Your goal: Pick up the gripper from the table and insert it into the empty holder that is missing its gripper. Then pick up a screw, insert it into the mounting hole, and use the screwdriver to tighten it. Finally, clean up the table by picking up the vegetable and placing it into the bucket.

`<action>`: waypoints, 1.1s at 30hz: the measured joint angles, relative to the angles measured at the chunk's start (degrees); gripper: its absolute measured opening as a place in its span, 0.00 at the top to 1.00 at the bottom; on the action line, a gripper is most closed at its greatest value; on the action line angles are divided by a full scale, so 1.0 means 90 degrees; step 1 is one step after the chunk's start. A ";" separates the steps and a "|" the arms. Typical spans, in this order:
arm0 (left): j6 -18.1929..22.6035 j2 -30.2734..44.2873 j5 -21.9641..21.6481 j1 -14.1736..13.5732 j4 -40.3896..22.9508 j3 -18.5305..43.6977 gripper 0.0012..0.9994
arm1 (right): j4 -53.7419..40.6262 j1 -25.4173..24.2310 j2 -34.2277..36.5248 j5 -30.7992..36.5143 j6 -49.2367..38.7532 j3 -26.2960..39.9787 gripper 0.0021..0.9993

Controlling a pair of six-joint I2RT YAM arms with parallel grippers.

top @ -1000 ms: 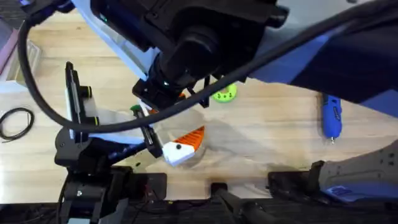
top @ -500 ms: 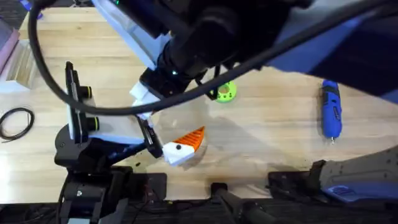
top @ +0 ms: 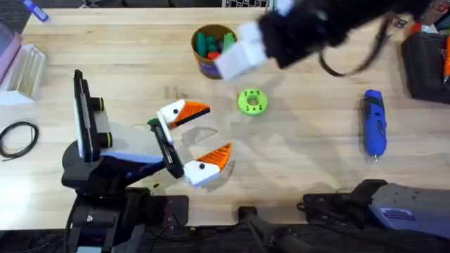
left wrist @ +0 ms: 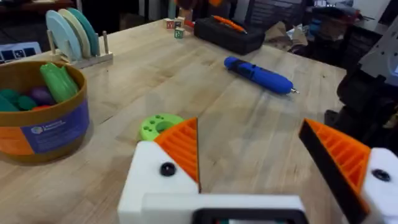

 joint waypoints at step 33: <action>0.0032 0.0002 0.0000 0.0000 0.0000 0.0000 0.05 | 0.0511 -0.1283 -0.5870 -0.1455 -0.1484 -0.4378 0.01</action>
